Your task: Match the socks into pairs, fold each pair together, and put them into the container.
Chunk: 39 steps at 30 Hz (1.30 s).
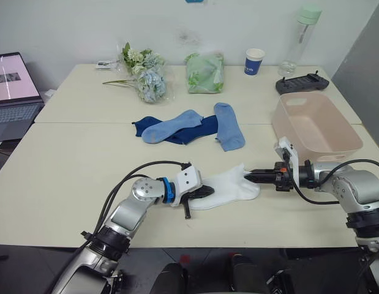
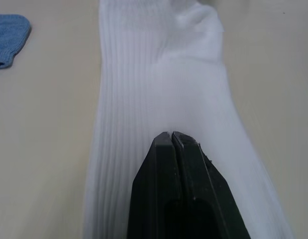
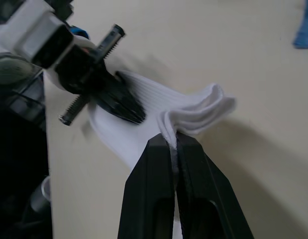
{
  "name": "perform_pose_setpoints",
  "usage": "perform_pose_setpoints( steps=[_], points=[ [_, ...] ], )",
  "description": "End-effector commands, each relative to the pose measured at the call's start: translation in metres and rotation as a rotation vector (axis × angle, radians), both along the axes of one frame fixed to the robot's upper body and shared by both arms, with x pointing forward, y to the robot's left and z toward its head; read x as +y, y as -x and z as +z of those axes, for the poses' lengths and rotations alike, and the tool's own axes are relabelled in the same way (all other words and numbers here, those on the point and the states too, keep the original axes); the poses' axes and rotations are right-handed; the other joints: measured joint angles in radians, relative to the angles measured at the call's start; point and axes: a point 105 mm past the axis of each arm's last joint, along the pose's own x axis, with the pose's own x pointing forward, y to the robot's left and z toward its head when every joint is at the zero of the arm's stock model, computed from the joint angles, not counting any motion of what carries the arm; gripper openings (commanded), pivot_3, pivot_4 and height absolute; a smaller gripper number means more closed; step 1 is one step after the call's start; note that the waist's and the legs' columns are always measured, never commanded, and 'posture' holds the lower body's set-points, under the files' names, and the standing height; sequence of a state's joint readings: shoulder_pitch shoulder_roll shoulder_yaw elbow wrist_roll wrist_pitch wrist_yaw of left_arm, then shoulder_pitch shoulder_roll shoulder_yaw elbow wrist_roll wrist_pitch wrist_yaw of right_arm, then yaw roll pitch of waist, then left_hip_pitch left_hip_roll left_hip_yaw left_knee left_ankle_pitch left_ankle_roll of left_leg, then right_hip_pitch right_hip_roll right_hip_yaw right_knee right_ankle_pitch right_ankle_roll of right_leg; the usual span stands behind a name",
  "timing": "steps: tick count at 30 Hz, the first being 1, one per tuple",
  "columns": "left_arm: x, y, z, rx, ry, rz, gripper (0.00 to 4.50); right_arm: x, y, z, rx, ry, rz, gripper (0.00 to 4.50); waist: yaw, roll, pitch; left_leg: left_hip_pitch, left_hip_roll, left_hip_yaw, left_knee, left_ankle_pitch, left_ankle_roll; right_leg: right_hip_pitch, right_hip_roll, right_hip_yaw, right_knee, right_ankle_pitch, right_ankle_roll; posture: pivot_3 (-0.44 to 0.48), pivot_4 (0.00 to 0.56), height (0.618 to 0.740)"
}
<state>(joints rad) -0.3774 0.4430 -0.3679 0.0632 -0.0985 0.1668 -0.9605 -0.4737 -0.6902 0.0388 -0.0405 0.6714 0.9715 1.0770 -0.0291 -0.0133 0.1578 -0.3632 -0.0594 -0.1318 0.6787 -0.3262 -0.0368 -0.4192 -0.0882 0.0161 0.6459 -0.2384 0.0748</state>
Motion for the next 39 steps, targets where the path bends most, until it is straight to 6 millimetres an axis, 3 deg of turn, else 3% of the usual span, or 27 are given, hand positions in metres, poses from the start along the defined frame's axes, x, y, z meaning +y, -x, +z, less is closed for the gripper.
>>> perform_pose_setpoints(
  steps=[1,7,10,14,19,22,25,28,31,39],
  points=[
    [0.006,0.003,-0.021,0.048,-0.069,0.018,0.0,0.019,0.011,0.031,0.003,-0.143,0.074,0.05,0.0,0.001,0.0,0.0,0.0,0.0,0.0,0.0,0.0,0.0,0.0,0.0,0.0,0.0,0.0,0.0,0.15,0.74],
    [0.014,0.004,-0.019,0.034,-0.05,0.027,0.0,0.047,0.011,0.038,0.075,-0.271,0.067,0.05,-0.001,0.001,-0.001,0.0,0.0,0.0,0.0,0.0,0.0,0.0,0.0,0.0,0.0,0.0,0.0,0.0,0.15,0.74],
    [0.015,0.003,-0.013,0.023,-0.018,0.039,0.0,0.059,0.01,0.027,0.068,-0.225,0.066,0.05,-0.001,0.001,-0.001,0.0,0.0,0.0,0.0,0.0,0.0,-0.001,0.0,0.0,0.001,0.0,0.0,0.0,0.15,0.74],
    [0.024,0.008,0.014,0.037,0.069,0.069,0.0,0.066,0.006,0.014,0.069,-0.188,0.063,0.05,-0.004,0.001,-0.001,0.0,0.0,0.0,0.0,0.0,0.0,-0.002,0.0,0.0,0.001,0.0,0.0,0.0,0.15,0.74],
    [0.048,0.017,0.052,-0.05,0.082,0.093,0.0,0.073,0.003,0.007,0.065,-0.155,0.075,0.05,-0.005,0.001,-0.001,0.0,0.001,0.0,-0.001,0.0,0.0,-0.002,0.001,0.0,0.001,0.0,0.0,0.0,0.15,0.74],
    [0.079,0.027,0.081,-0.065,0.075,0.15,0.0,0.088,0.006,-0.001,0.07,-0.119,0.123,0.05,-0.007,0.001,-0.001,0.0,0.001,0.0,-0.001,0.0,0.0,-0.002,0.001,0.001,0.001,0.0,0.0,0.0,0.15,0.74],
    [0.096,0.029,0.083,-0.063,0.045,0.204,0.0,0.098,0.013,0.001,0.092,-0.123,0.182,0.05,-0.004,0.003,-0.001,0.0,0.002,0.0,-0.001,0.0,0.0,-0.003,0.001,0.0,0.001,0.0,0.0,0.0,0.15,0.74],
    [0.099,0.03,0.077,-0.058,0.033,0.221,0.0,0.099,0.015,0.001,0.105,-0.118,0.205,0.05,0.0,0.002,0.0,0.0,0.001,0.0,-0.001,0.0,0.0,-0.002,0.0,0.001,0.0,0.0,0.0,0.0,0.15,0.74],
    [0.091,0.029,0.077,-0.068,0.057,0.215,0.0,0.1,0.01,0.005,0.098,-0.133,0.188,0.81,0.003,0.002,0.0,-0.001,0.0,-0.001,-0.001,0.0,0.0,-0.002,0.0,-0.001,-0.001,0.0,0.0,0.0,0.15,0.74],
    [0.077,0.022,0.08,-0.116,0.086,0.179,0.0,0.088,0.004,0.024,0.094,-0.181,0.142,3.5,0.0,0.002,0.0,-0.001,0.001,0.0,-0.001,0.0,0.0,-0.002,0.0,0.0,0.0,0.0,0.0,0.0,0.15,0.74]
  ],
)
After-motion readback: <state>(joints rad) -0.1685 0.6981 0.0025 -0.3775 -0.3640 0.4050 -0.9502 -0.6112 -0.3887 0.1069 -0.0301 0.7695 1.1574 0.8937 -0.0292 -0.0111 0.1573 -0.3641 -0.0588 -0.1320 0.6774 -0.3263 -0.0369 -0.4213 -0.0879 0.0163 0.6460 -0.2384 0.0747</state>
